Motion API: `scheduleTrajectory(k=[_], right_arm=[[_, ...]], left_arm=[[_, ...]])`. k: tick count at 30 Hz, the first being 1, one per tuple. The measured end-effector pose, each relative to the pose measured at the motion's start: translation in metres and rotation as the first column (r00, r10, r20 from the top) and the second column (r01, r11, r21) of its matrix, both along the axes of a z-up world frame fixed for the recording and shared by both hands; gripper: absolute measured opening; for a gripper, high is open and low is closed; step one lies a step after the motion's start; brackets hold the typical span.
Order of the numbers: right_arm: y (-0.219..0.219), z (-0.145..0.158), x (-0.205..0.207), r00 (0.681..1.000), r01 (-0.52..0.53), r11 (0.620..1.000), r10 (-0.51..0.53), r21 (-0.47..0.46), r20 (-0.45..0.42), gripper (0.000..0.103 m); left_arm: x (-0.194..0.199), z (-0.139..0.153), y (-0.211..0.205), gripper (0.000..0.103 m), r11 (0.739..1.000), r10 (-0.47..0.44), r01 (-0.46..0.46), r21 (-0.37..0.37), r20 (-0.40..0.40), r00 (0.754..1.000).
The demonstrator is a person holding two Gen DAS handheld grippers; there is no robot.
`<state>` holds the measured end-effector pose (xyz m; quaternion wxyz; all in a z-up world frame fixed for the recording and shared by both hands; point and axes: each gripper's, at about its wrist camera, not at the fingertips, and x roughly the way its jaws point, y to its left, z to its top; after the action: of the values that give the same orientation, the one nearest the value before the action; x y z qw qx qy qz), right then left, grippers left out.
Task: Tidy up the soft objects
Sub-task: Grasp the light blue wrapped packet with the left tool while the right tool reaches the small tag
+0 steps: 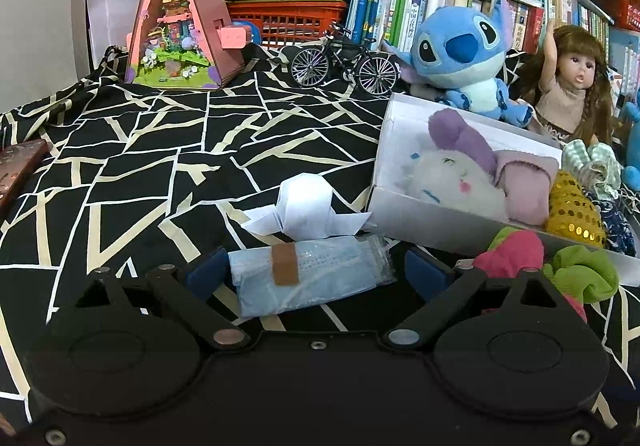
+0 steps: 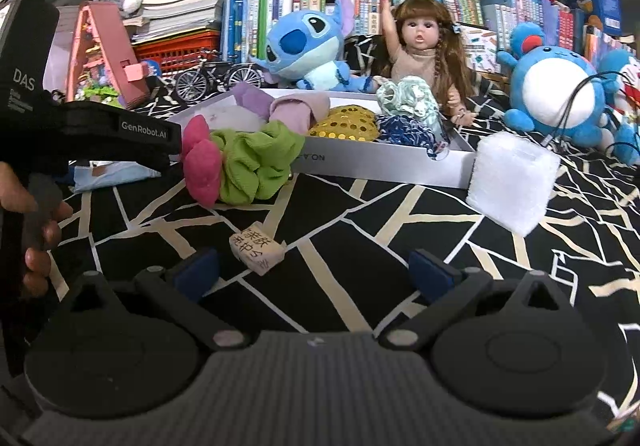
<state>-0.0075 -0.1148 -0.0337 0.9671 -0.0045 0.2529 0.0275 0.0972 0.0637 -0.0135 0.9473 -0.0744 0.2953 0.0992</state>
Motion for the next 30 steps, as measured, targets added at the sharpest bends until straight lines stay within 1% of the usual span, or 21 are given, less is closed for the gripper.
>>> scheduleTrajectory(k=[2,4,7,10,13,16,23,26,30], right_arm=[[0.001,0.000,0.000,1.000,0.012,1.000,-0.013,0.002,0.004,0.103],[0.002,0.000,-0.001,1.000,0.019,1.000,-0.019,0.002,0.007,0.103],[0.004,0.001,-0.001,1.000,0.029,1.000,-0.029,-0.001,0.004,0.103],[0.005,0.001,-0.001,0.999,0.033,0.999,-0.034,0.003,0.004,0.103],[0.008,0.002,-0.003,1.000,0.014,1.000,-0.014,0.007,0.010,0.103],[0.009,0.004,-0.006,1.000,-0.002,1.000,0.002,-0.010,0.022,0.101],[-0.012,0.007,-0.007,1.000,0.017,0.999,-0.017,-0.043,0.010,0.099],[-0.021,0.006,-0.007,1.000,0.030,0.998,-0.030,-0.053,0.004,0.100],[-0.034,0.006,-0.003,0.996,0.084,0.995,-0.084,-0.048,-0.002,0.099]], left_arm=[[0.002,0.000,0.000,0.092,1.000,0.002,-0.002,0.003,-0.002,1.000],[0.002,-0.001,0.000,0.087,1.000,0.001,-0.001,0.006,-0.002,1.000],[0.004,-0.001,0.001,0.085,1.000,-0.001,0.001,0.014,0.000,1.000],[0.005,0.000,0.002,0.084,1.000,-0.021,0.021,0.010,0.003,1.000],[0.003,0.001,0.002,0.083,0.999,-0.046,0.046,-0.002,0.007,0.999],[-0.002,0.003,0.003,0.083,0.997,-0.071,0.071,-0.012,0.010,0.997],[-0.020,0.009,0.010,0.083,0.994,-0.100,0.101,-0.036,0.021,0.995],[-0.029,0.011,0.010,0.083,0.993,-0.117,0.118,-0.021,0.034,0.993],[-0.039,0.012,0.007,0.083,0.988,-0.155,0.155,0.016,0.044,0.987]])
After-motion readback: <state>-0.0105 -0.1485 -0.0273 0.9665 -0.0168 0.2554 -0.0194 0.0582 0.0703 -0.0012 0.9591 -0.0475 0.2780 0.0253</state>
